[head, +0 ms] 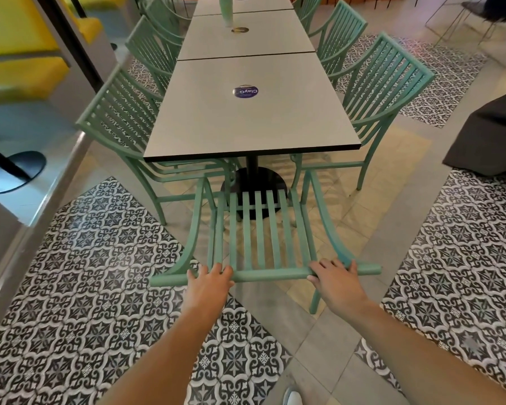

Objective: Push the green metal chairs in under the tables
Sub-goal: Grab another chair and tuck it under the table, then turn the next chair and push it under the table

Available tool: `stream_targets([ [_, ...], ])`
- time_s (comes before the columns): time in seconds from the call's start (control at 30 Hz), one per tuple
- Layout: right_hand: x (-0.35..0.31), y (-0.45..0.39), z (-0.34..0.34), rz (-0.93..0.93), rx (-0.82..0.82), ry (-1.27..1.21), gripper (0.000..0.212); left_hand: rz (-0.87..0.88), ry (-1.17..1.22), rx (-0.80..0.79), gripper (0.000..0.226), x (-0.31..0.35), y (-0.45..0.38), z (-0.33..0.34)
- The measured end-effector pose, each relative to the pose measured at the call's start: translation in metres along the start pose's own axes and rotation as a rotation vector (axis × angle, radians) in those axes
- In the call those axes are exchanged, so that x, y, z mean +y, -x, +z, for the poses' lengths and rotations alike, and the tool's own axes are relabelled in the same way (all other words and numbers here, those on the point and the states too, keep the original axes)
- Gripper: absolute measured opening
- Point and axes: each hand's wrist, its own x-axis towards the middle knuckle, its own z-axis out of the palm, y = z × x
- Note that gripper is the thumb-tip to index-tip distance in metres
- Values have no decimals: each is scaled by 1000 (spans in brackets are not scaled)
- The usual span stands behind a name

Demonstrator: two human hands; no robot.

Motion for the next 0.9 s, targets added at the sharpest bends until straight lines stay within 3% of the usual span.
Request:
stream_targets([
  [0.33, -2, -1, -11, -7, -37, -42, 40, -4, 52, -16, 43, -3, 0, -24],
  [0.6, -65, -30, -55, -199, 99, -72, 50, -97, 119, 212, 42, -43, 6, -75],
  [0.73, -142, -57, -85, -320, 141, -157, 52, -249, 396, 193, 43, -103, 18, -71],
  [0.9, -251, -89, -98, -406, 87, -254, 56, -485, 907, 210, 43, -204, 26, -67],
])
